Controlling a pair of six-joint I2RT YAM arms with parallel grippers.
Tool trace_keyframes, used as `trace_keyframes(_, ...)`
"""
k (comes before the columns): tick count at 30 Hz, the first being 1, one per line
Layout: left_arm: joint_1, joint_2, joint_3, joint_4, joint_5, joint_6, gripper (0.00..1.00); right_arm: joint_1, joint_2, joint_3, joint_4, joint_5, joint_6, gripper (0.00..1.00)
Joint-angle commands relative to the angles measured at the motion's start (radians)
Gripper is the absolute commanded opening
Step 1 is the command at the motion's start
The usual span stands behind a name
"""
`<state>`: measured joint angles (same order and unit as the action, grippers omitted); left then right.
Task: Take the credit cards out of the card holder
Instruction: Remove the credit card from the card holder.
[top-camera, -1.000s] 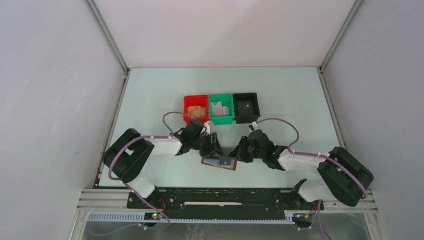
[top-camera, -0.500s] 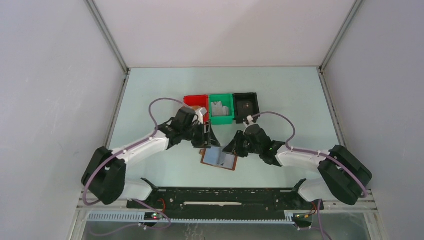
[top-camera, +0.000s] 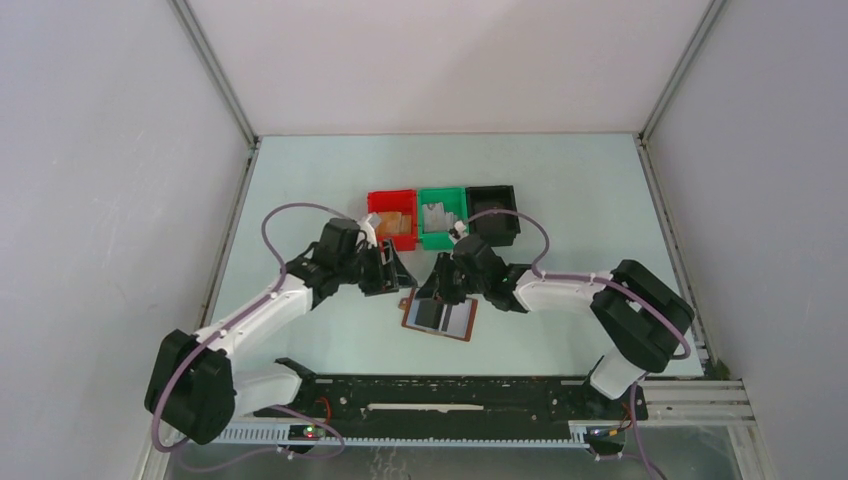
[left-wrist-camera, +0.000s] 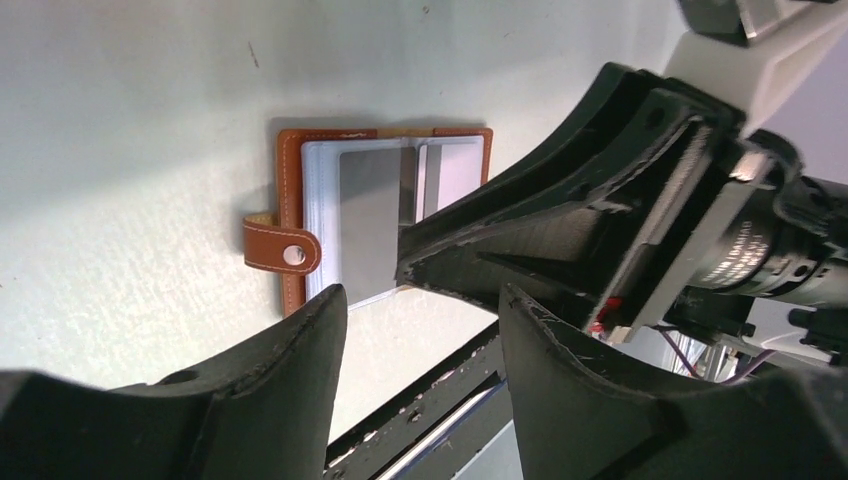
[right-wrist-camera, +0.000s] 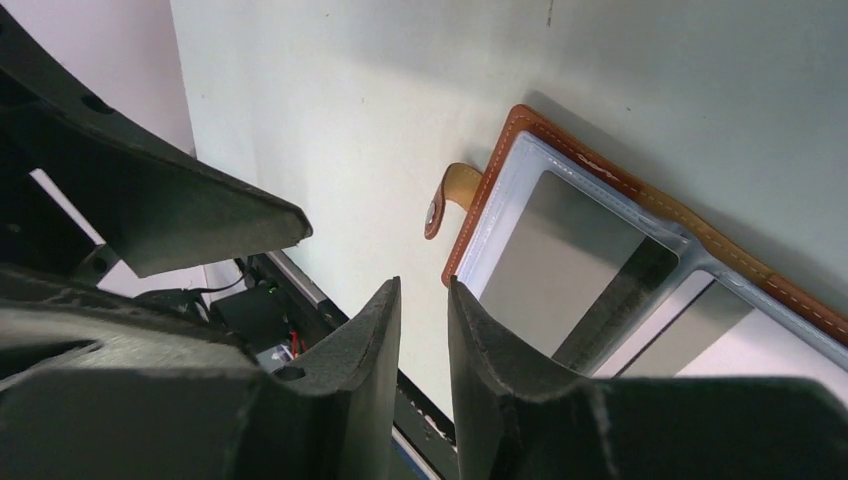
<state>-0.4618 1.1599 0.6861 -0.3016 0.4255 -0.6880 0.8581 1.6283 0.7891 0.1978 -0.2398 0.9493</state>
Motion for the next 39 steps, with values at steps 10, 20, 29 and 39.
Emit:
trace_keyframes(10, -0.084, 0.137, -0.055, 0.229, 0.141, -0.071, 0.57, -0.008, -0.143, -0.154, -0.032, 0.120, 0.086, 0.31)
trace_keyframes(20, -0.103, 0.284, -0.073, 0.297, 0.155, -0.086, 0.55, -0.026, -0.107, -0.205, 0.024, 0.082, 0.147, 0.34)
trace_keyframes(29, -0.102, 0.383, -0.109, 0.339, 0.092, -0.074, 0.53, -0.051, -0.075, -0.205, 0.011, 0.074, 0.179, 0.35)
trace_keyframes(39, -0.101, 0.388, -0.139, 0.383, 0.100, -0.094, 0.52, -0.068, 0.006, -0.225, 0.097, 0.039, 0.248, 0.35)
